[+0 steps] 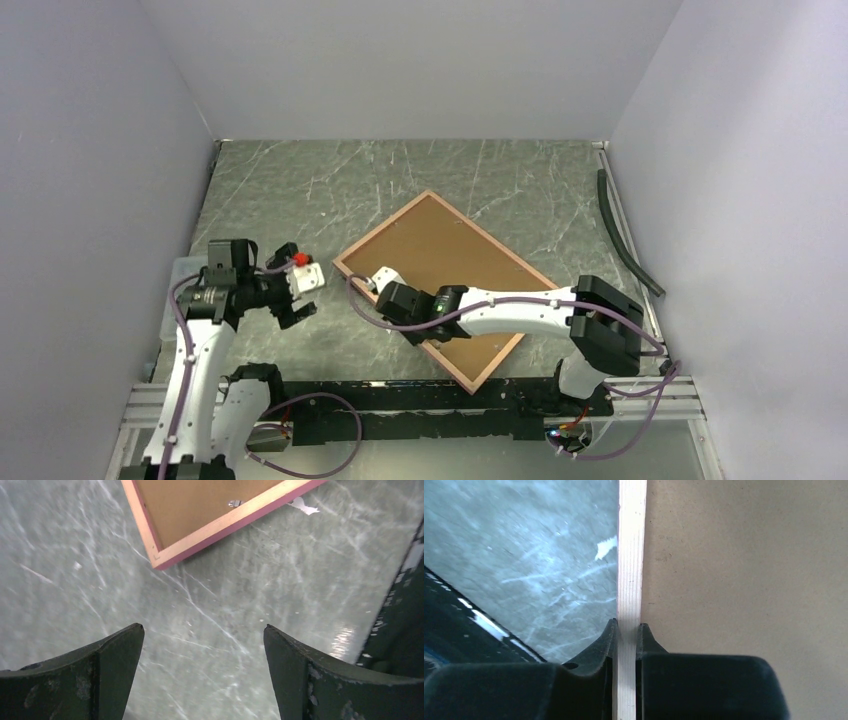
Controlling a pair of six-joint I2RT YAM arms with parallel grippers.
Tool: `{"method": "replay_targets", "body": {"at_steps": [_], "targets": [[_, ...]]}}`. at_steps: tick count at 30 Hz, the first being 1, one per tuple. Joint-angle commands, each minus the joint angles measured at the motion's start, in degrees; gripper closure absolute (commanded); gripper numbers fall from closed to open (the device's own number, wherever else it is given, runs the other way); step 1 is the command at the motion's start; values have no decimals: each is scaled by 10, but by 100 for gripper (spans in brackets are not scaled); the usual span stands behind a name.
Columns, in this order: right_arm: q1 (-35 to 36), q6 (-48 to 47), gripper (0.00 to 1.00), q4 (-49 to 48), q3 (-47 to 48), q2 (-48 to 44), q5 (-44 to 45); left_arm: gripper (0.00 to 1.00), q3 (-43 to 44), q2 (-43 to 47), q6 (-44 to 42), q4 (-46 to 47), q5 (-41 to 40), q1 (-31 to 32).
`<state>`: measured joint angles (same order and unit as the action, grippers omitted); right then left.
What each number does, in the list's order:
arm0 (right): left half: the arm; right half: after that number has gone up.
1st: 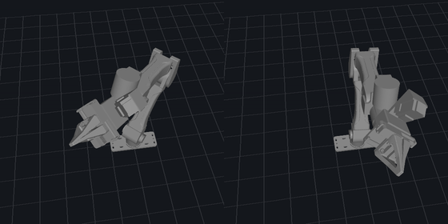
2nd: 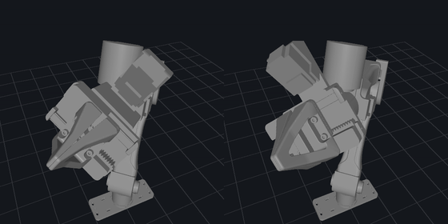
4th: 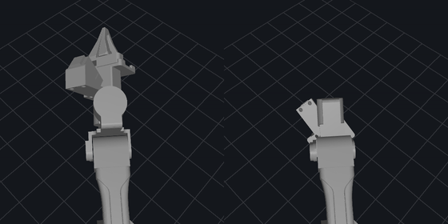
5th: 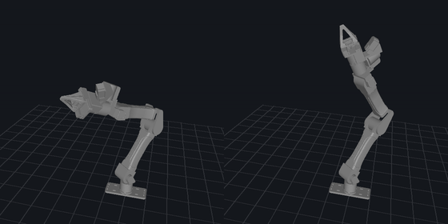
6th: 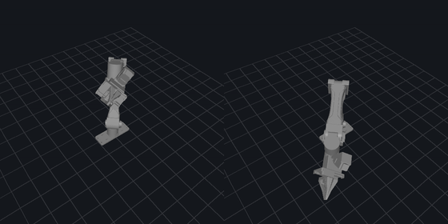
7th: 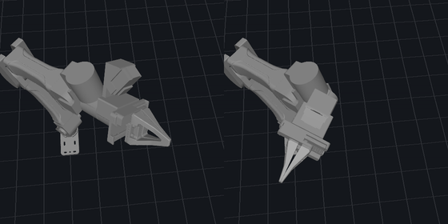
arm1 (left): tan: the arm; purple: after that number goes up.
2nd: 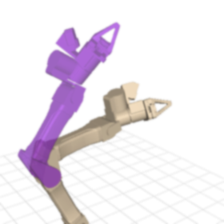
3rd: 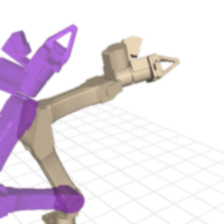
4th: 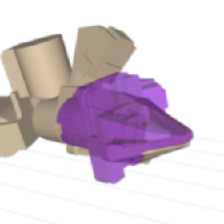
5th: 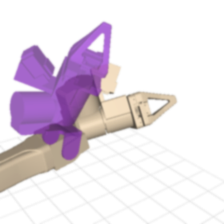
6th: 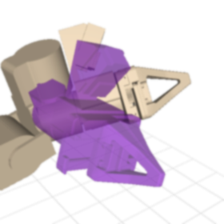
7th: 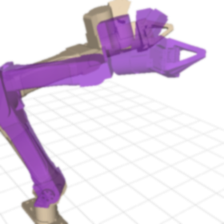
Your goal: Put the photo into the frame
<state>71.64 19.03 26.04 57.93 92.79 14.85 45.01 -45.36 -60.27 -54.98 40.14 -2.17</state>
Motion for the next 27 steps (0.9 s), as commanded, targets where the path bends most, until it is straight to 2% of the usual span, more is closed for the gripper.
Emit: {"method": "replay_targets", "body": {"at_steps": [1,5,11,13,16,19,22,24,27], "targets": [[-5,-19,98,-7,73,-43,-23,5,-51,58,-184,72,61,3],[-14,-22,98,13,114,-57,-69,5,-116,105,-300,139,87,8],[-23,-25,99,39,161,-84,-107,6,-175,104,-386,286,109,17],[-23,-27,99,40,171,-92,-104,9,-157,79,-394,288,90,44],[-27,-29,98,57,191,-90,-109,14,-147,61,-357,340,55,85],[-28,-32,97,70,209,-82,-116,20,-130,44,-367,321,40,114],[-29,-38,97,75,222,-78,-115,29,-116,22,-368,314,14,144],[-31,-40,96,82,230,-79,-113,41,-105,9,-362,317,-2,157],[-38,-47,77,95,239,-86,-101,66,-83,0,-352,304,-9,169]]}}
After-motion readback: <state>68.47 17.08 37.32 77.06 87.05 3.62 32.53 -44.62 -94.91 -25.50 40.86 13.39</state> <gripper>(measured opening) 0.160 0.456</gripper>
